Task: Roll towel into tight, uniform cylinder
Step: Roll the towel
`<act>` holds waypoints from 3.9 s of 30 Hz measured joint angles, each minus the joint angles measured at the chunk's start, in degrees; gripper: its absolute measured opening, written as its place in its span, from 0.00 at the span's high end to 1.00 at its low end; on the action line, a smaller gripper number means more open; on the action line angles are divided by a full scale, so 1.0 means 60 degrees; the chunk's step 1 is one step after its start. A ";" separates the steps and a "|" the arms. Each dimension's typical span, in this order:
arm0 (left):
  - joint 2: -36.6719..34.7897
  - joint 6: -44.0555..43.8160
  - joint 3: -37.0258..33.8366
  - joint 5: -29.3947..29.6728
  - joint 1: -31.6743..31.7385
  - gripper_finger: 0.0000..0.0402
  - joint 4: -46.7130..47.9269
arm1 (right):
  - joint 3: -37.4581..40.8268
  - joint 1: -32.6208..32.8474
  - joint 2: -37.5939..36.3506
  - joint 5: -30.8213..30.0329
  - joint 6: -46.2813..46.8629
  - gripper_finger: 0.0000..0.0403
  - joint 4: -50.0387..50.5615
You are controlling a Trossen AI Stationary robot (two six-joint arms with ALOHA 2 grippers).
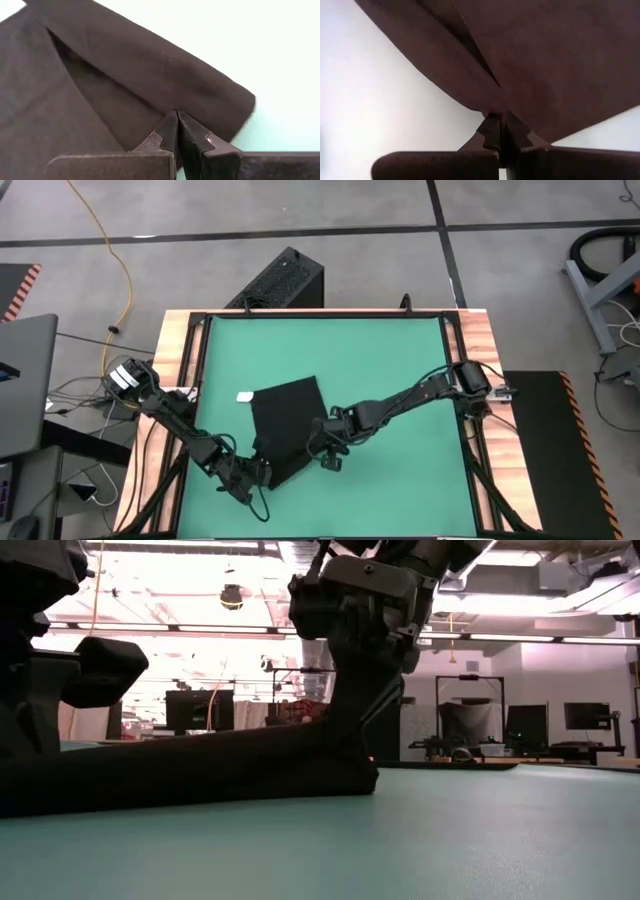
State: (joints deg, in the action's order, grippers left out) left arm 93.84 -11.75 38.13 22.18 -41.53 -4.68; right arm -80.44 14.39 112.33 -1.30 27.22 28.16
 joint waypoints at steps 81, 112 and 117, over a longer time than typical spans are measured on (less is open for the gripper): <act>-0.1698 -0.0222 -0.1143 -0.0785 0.0115 1.00 0.0902 | 0.0021 -0.1649 0.0391 0.0881 -0.0548 0.97 -0.0100; -0.0608 0.3330 -0.2129 -0.0923 0.2090 1.00 -0.2524 | -0.1061 -0.1336 0.0539 0.3459 -0.0796 0.97 0.0855; -0.0506 0.3576 -0.2124 -0.1065 0.2111 1.00 -0.2697 | -0.1065 -0.1761 0.0535 0.3770 -0.0842 0.97 0.0817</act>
State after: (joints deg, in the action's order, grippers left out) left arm 90.80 9.70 25.39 15.79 -28.86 -20.86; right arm -86.83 3.82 115.55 21.32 22.17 33.06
